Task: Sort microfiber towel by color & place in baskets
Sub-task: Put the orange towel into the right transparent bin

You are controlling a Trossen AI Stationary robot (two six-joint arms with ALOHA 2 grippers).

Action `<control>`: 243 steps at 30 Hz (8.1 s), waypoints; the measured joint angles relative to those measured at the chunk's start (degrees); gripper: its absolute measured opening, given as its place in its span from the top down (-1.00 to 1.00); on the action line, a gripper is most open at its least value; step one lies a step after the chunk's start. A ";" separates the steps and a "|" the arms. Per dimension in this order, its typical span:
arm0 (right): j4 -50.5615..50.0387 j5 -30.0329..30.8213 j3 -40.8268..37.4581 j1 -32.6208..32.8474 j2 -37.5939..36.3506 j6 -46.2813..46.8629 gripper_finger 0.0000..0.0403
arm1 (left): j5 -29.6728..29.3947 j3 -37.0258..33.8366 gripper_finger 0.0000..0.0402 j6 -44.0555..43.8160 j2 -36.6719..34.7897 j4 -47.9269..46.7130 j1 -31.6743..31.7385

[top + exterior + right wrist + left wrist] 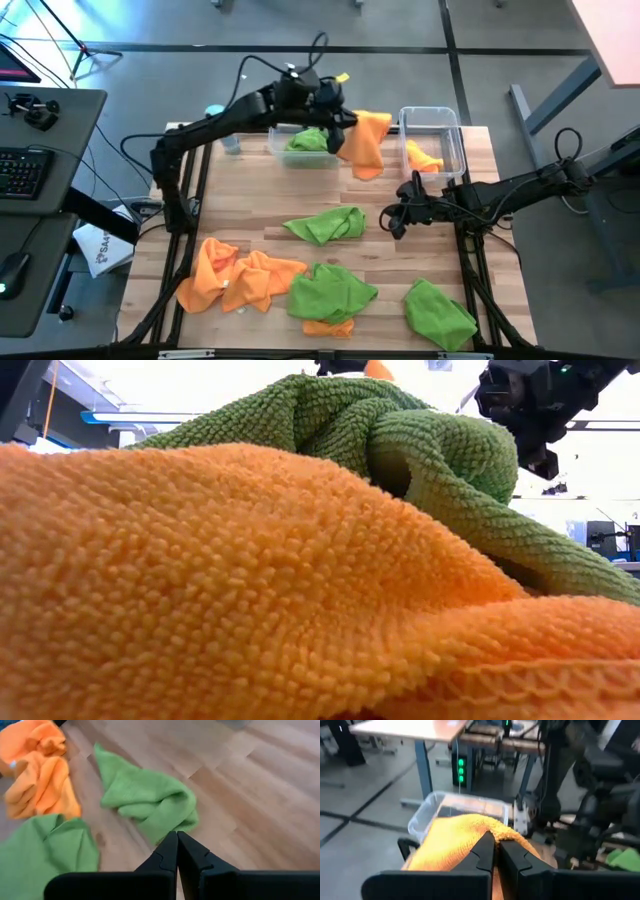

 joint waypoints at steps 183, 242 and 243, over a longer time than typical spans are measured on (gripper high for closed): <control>-6.75 6.19 21.84 -5.44 11.11 -14.16 1.00 | -6.89 -69.96 0.60 -24.33 -53.73 -0.01 -10.34; -19.49 -0.01 21.84 -0.22 19.60 -22.12 1.00 | -8.78 -69.94 1.00 -100.61 -47.56 -32.18 -44.09; -19.51 0.01 21.84 -0.19 19.60 -22.34 1.00 | -8.13 -69.95 1.00 -99.30 -47.26 -31.98 -44.08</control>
